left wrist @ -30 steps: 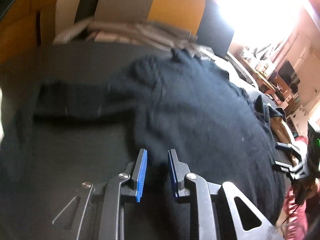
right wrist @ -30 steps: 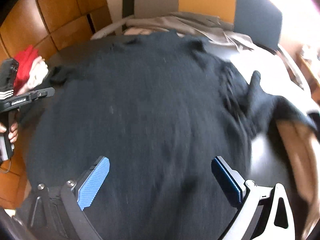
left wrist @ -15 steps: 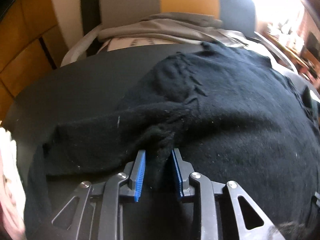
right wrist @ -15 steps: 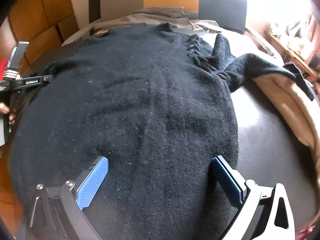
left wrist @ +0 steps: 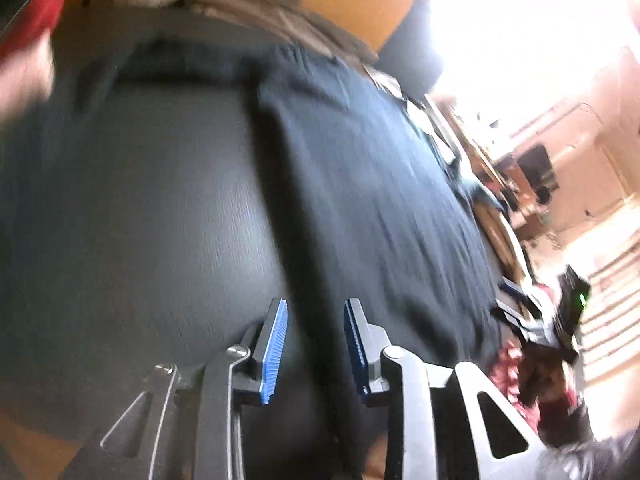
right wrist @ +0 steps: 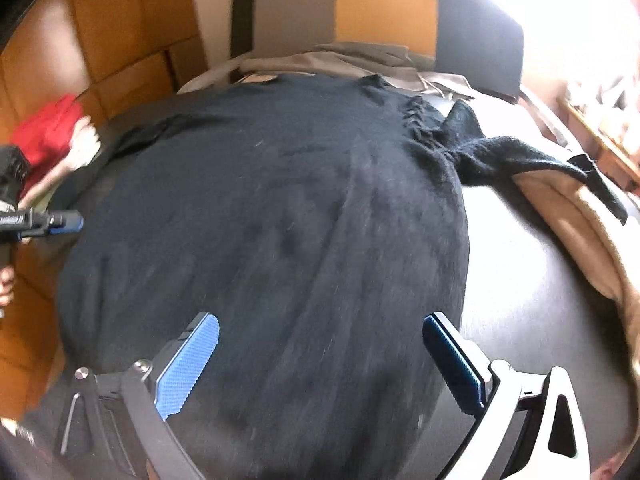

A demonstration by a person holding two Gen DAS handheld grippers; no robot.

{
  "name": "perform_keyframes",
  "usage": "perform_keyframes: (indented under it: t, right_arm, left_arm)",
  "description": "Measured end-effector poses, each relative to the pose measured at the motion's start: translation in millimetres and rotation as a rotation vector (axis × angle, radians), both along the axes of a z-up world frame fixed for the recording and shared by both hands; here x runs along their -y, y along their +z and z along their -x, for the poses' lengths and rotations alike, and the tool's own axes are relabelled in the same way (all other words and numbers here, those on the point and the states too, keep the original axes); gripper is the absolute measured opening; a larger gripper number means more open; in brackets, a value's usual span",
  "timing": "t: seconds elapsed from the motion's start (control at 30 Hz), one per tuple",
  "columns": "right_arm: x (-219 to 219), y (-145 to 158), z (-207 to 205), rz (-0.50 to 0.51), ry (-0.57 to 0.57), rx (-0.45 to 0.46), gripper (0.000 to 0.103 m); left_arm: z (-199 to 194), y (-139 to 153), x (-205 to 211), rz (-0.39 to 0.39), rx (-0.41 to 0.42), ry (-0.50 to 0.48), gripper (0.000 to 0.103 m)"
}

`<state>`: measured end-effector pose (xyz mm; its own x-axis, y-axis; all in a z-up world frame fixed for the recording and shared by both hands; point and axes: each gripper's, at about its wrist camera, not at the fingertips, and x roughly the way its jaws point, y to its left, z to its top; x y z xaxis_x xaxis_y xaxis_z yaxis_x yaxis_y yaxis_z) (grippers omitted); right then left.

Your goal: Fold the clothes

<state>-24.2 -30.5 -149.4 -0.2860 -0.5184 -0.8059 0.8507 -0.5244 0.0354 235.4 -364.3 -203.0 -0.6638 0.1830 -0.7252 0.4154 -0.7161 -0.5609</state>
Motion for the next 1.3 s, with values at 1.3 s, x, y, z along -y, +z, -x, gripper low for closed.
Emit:
perform_keyframes:
  t: [1.3]
  right_arm:
    - [-155,59,173,0.574,-0.494,0.311,0.103]
  left_arm:
    - [196,40,-59,0.37,0.074,-0.126,0.027]
